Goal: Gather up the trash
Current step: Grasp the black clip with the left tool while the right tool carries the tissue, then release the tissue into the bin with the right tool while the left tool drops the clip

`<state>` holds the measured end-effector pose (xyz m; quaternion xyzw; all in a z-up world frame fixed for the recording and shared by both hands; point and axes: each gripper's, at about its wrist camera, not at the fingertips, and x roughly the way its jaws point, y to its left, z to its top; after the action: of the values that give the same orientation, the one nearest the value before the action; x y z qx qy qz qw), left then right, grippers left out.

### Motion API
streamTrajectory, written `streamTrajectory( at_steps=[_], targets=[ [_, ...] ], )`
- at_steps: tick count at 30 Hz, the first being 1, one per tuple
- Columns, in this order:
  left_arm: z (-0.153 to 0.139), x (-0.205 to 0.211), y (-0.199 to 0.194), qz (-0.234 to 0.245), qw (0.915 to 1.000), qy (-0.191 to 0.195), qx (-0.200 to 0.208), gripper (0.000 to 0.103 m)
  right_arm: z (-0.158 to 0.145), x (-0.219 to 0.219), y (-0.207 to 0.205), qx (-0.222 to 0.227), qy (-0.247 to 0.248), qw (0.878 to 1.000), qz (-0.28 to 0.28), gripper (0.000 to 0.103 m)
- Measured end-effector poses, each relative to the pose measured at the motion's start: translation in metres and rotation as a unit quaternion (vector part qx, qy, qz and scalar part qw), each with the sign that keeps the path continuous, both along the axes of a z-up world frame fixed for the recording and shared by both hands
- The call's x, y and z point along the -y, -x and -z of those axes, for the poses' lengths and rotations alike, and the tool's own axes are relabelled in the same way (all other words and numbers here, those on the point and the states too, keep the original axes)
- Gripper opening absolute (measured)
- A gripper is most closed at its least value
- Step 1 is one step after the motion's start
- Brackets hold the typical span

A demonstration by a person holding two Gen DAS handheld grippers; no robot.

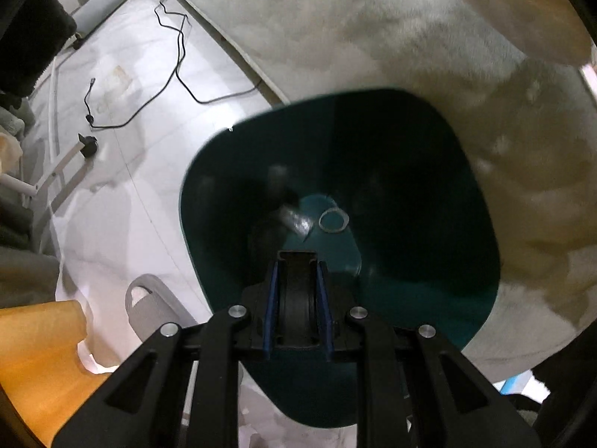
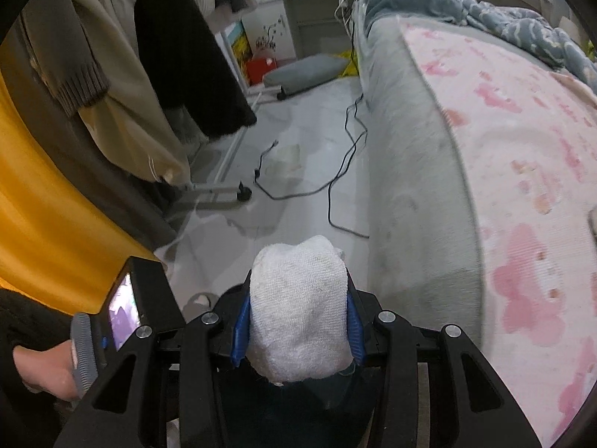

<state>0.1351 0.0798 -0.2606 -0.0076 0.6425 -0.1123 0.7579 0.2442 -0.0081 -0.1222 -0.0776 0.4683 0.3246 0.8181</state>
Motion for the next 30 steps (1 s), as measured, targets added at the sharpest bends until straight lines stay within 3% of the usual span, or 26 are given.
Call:
streamTrajectory(
  at_steps=[3, 10, 21, 30],
  targets=[
    [0.003, -0.002, 0.005, 0.005, 1.0, 0.005, -0.004, 0.023, 0.015, -0.01, -0.003, -0.015, 0.017, 1.0, -0.005, 0.043],
    [-0.01, -0.018, 0.006, -0.001, 0.9994, 0.03, 0.018, 0.056, 0.045, -0.025, -0.006, -0.041, 0.047, 0.998, -0.013, 0.043],
    [-0.053, -0.036, 0.006, -0.02, 0.9932, 0.046, 0.105, 0.06, 0.081, -0.036, -0.009, -0.077, 0.08, 0.994, -0.015, 0.043],
    [-0.103, -0.043, 0.009, -0.022, 0.9785, 0.044, 0.201, 0.063, 0.128, -0.046, -0.006, -0.117, 0.118, 0.986, -0.023, 0.043]
  ],
)
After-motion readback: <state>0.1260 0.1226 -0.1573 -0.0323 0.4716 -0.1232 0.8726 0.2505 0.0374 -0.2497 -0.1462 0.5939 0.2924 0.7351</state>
